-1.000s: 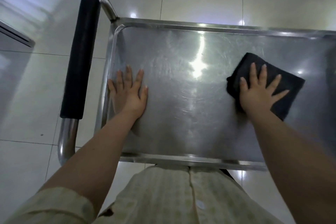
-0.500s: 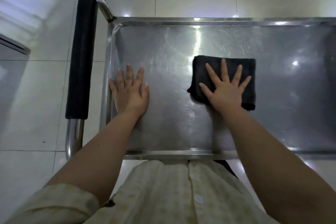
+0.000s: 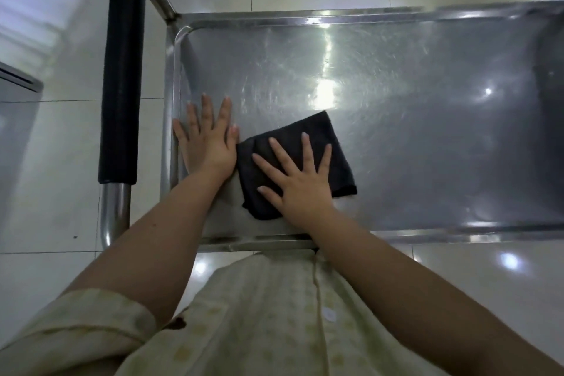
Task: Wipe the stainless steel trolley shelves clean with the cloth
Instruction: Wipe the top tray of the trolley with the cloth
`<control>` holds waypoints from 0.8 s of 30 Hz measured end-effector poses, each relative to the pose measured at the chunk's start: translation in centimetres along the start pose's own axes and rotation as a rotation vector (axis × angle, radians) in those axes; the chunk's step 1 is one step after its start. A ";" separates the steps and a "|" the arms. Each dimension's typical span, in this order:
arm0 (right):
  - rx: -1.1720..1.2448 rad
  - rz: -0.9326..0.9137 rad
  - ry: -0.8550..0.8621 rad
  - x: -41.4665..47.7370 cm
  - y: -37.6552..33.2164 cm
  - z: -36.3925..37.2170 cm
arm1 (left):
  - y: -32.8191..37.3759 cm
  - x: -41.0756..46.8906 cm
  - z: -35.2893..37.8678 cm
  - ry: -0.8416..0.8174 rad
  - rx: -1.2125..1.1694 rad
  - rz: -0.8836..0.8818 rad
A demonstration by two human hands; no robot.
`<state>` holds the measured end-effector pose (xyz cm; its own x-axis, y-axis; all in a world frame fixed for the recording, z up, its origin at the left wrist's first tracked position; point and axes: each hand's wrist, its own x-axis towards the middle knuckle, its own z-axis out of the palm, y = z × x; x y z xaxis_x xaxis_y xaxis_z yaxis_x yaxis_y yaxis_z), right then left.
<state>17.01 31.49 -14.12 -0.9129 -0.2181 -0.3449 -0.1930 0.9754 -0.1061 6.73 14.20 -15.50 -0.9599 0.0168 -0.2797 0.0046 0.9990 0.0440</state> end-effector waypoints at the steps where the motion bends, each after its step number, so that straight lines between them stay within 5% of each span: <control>1: 0.005 0.005 0.022 -0.3 1.3 0.1 | 0.0 0.0 0.0 0.003 0.002 -0.002; 8: 0.044 0.389 0.047 -8.5 19.5 1.6 | 0.9 -0.3 0.1 0.019 0.014 -0.007; 11: 0.031 0.428 0.034 -9.6 20.5 1.8 | 1.4 -0.5 0.2 0.023 0.021 -0.009; 19: -0.007 -0.141 0.143 -4.5 2.6 2.5 | 1.3 -0.5 0.1 0.025 0.015 -0.014; 24: -0.001 -0.132 0.156 -5.7 6.9 2.6 | 1.3 -0.6 0.0 0.031 -0.005 -0.013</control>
<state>21.85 39.39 -15.31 -0.9244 -0.3366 -0.1793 -0.3147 0.9389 -0.1396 7.31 15.46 -15.28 -0.9682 0.0028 -0.2500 -0.0088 0.9989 0.0453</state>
